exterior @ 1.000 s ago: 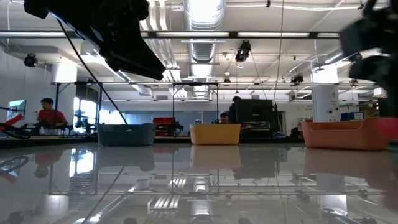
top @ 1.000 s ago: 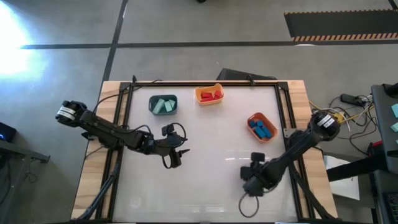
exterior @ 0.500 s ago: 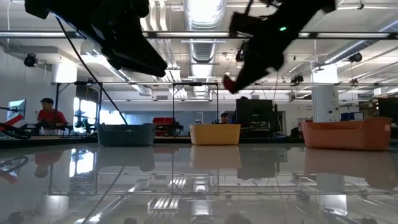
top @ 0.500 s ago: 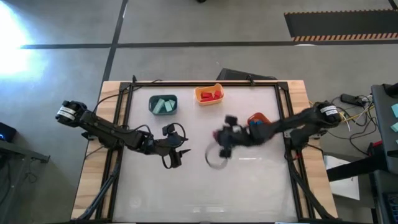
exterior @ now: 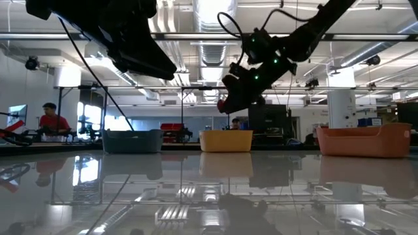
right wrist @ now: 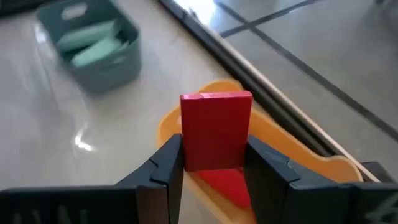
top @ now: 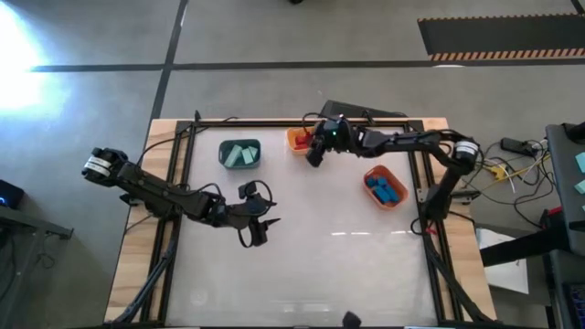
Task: Sort & place blocks by color
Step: Put the orange block into the yellow bin, then return to Home Position
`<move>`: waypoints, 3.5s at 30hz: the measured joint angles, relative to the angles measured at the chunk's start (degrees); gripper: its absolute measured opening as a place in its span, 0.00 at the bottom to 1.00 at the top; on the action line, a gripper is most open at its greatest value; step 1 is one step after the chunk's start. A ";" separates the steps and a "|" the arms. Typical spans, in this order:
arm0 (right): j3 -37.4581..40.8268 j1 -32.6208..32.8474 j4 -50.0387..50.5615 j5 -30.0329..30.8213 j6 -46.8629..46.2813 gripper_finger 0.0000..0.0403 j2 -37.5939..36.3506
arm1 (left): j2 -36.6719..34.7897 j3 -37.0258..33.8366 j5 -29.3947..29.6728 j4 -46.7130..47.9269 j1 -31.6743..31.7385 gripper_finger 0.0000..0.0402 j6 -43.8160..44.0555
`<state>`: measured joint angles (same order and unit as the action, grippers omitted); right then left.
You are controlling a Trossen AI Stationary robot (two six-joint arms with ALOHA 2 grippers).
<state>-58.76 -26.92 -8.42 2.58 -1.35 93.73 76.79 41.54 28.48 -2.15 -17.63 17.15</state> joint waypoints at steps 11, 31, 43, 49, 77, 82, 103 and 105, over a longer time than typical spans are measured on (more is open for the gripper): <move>-0.02 -3.69 -6.37 -1.08 -2.56 0.56 4.63 | 0.00 -0.02 0.71 0.04 0.00 0.53 -1.02; 18.33 15.80 -24.22 -4.92 8.43 0.43 -8.85 | -22.58 -17.66 -8.29 -4.02 2.43 0.27 -13.07; 36.91 19.67 -34.35 -8.67 10.44 0.29 -26.19 | -48.29 -31.01 -8.36 -4.97 4.92 0.01 -13.04; 44.18 19.67 -34.34 -8.74 12.44 0.24 -37.20 | -56.48 -36.21 -8.34 -4.41 4.92 0.00 -12.97; 57.57 19.65 -2.73 -4.17 11.45 0.11 -89.07 | -70.63 -41.13 -8.30 -1.38 4.90 0.00 -11.47; 57.47 19.67 4.19 -4.10 11.39 0.11 -93.70 | -69.67 -41.18 -8.26 -1.28 4.91 0.00 -10.90; 57.61 19.65 8.98 -3.90 -6.60 0.11 -90.62 | -62.81 -41.27 -8.06 -2.75 4.90 0.00 -10.27; 57.61 19.65 9.03 -3.89 -6.60 0.11 -90.49 | -62.20 -41.27 -8.06 -2.82 4.90 0.00 -10.27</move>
<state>-1.15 -7.27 0.62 -1.31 -7.94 3.23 14.59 0.27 20.43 -4.97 -12.73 6.87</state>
